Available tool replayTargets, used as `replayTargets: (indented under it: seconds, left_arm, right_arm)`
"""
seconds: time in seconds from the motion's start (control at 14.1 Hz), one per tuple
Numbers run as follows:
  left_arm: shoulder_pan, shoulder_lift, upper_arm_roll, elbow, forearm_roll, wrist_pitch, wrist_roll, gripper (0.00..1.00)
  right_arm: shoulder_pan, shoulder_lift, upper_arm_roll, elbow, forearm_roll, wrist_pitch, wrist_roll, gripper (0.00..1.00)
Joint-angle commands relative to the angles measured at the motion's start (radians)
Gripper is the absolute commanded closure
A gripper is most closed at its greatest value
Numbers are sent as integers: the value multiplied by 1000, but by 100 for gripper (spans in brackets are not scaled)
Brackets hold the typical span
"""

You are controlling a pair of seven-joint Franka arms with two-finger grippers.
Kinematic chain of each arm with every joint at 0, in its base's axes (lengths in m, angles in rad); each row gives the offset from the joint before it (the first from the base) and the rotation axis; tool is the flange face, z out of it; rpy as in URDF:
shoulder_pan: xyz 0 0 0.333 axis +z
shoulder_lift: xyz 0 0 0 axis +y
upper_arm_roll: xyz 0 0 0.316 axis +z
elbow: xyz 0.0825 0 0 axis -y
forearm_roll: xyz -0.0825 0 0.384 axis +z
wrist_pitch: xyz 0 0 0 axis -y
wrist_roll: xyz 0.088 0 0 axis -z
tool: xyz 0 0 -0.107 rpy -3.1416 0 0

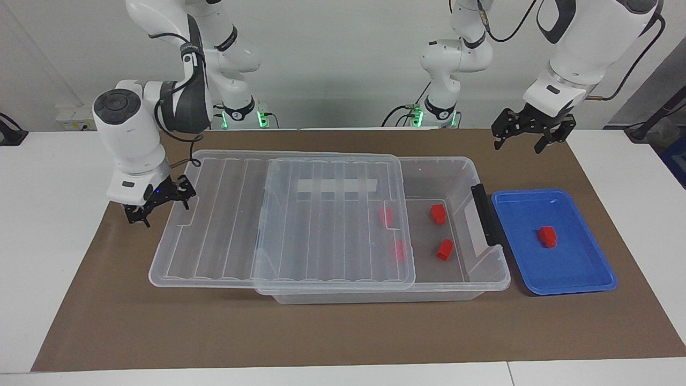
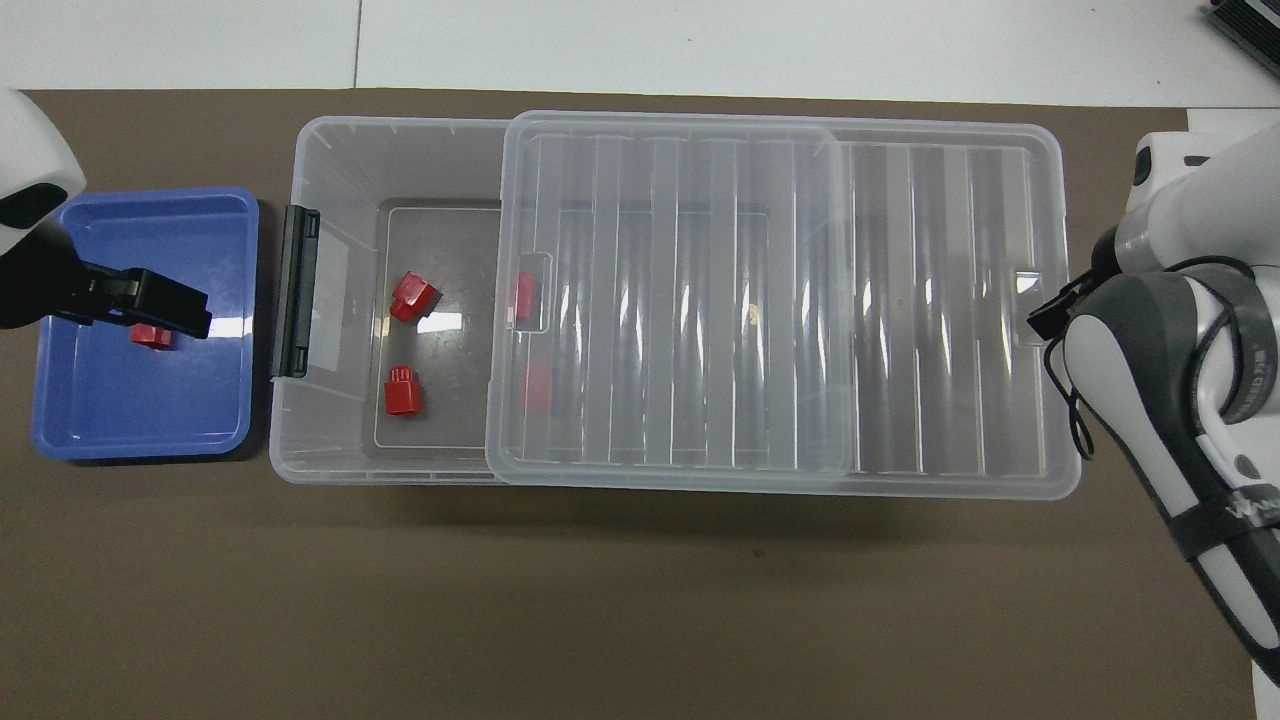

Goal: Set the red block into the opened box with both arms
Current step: 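Withdraw the right gripper from the lid while the left gripper lowers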

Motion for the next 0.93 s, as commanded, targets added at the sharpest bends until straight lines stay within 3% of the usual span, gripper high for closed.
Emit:
replayTargets:
  seconds: [0.0, 0.07, 0.36, 0.64, 0.85]
  left_arm:
    - [19, -51, 3, -50, 11, -28, -22, 0]
    - [22, -55, 5, -68, 20, -1, -42, 0]
    - [142, -85, 8, -263, 42, 301, -15, 0]
    - [183, 88, 8, -276, 33, 504, -15, 0]
    - [187, 161, 8, -311, 33, 630, -16, 0]
  right_arm:
    - [-35, -2, 7, -10, -25, 18, -54, 0]
    - [-37, -2, 7, -10, -25, 20, -59, 0]
    - [-38, -2, 9, -10, -23, 15, -53, 0]
    - [-20, -22, 10, -7, -20, -9, 31, 0]
    - [12, -85, 12, -10, -8, -74, 206, 0]
